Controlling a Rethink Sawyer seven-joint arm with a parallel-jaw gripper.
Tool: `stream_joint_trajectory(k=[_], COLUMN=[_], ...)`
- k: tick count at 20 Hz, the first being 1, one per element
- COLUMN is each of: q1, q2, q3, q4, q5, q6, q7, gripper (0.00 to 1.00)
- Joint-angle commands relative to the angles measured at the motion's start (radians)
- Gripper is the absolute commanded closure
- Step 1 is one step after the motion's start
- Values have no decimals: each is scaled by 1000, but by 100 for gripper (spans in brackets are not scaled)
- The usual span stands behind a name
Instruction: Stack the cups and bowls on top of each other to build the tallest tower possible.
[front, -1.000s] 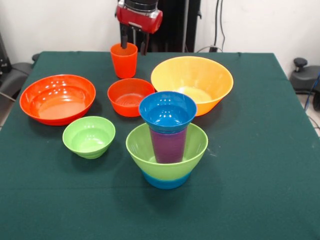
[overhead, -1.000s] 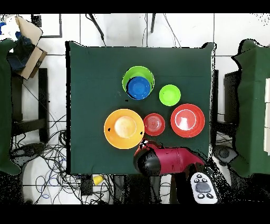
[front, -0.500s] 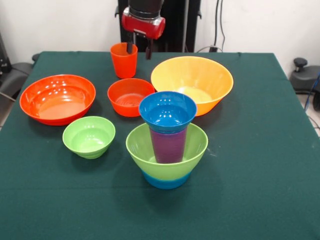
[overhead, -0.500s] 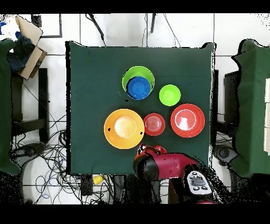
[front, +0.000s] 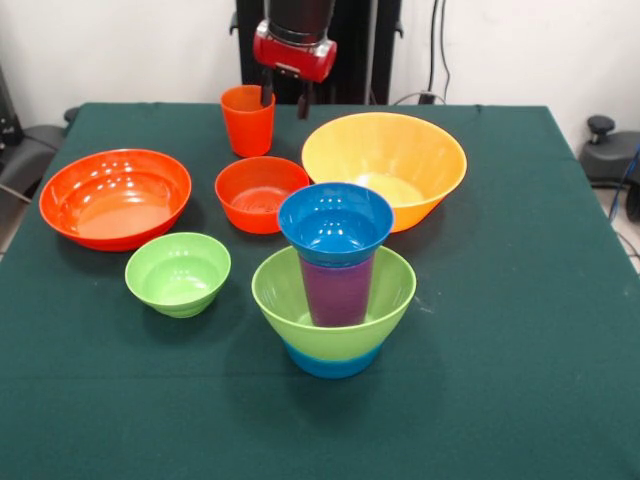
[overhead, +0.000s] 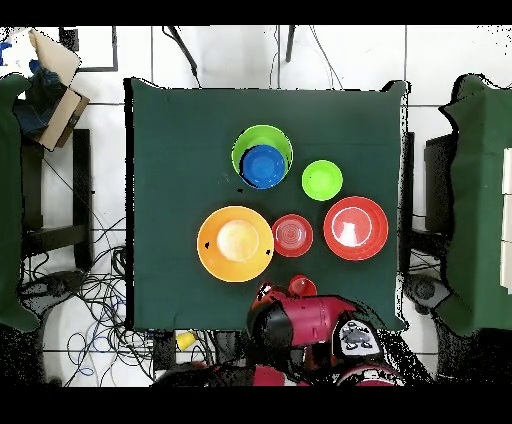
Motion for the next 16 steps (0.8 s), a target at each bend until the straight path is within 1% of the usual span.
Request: stream_joint_trajectory(k=[1, 4, 6, 7, 11, 12, 13, 14, 16], q1=[38, 56, 55, 48, 1, 7, 1, -10, -39], q2=[60, 79, 89, 93, 101, 113, 121, 108, 60], q3=[9, -19, -29, -26, 19, 19, 27, 46, 90], q4=[-31, -52, -65, -71, -83, -97, -103, -102, -91], q5=[-9, -6, -17, -22, -31, -17, -9, -7, -7], q6=[-49, -66, -93, -114, -121, -106, -119, -108, -57], q7=[80, 86, 80, 72, 53, 56, 63, 58, 32], gripper=[0, 0, 0, 100, 100, 100, 100, 100, 100])
